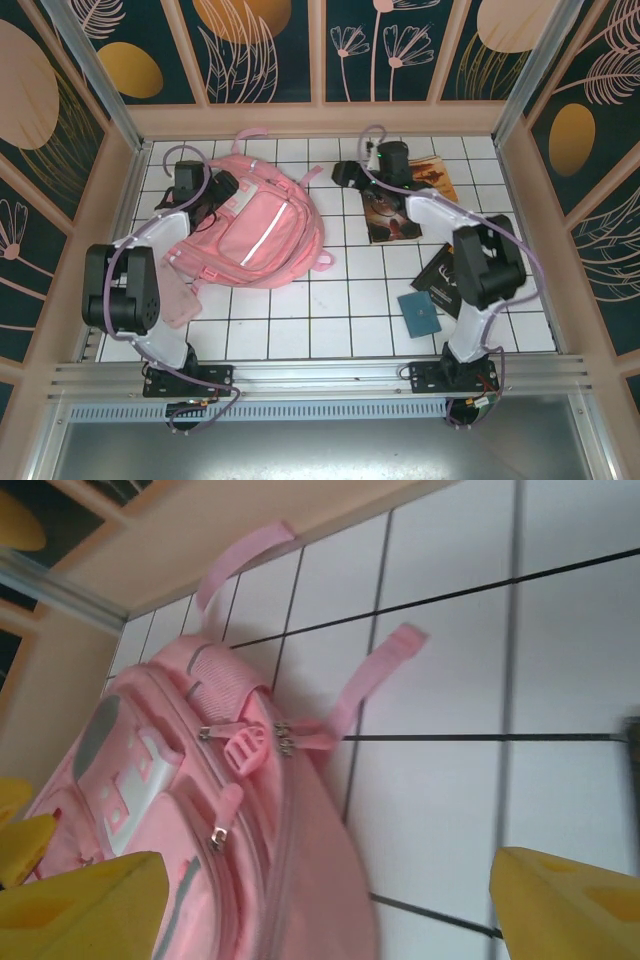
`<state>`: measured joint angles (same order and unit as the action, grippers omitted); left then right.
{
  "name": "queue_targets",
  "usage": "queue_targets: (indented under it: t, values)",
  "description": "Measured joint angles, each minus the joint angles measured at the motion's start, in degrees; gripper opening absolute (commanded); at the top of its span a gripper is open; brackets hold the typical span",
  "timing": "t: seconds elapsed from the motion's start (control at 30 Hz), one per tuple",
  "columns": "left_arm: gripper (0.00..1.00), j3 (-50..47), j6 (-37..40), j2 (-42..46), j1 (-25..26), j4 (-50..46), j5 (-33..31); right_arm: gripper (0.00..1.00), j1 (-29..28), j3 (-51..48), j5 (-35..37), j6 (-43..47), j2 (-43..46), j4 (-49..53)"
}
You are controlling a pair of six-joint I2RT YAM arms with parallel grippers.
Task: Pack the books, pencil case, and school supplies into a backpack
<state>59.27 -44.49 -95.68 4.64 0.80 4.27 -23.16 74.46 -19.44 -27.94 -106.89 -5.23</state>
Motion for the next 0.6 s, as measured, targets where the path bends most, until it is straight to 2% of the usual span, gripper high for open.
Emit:
queue_targets:
  t: [0.13,0.3,0.5,0.6]
  values:
    - [0.75,3.4,-0.4,-5.5,1.1,-1.7,0.0,0.63,-2.9,9.6,-3.6,0.0,-10.3,3.5]
    - [0.7,7.8,-0.2,-10.9,1.5,-4.6,-0.4,0.49,-4.7,15.9,-8.1,0.2,-18.9,7.8]
    - [0.65,15.9,1.0,-17.3,3.2,-6.1,-0.4,0.32,-5.2,12.8,-9.6,0.2,-19.3,9.3]
    - [0.64,19.2,1.4,-20.0,4.4,-6.2,0.0,0.3,-5.3,5.4,-10.1,-0.6,-15.3,7.0]
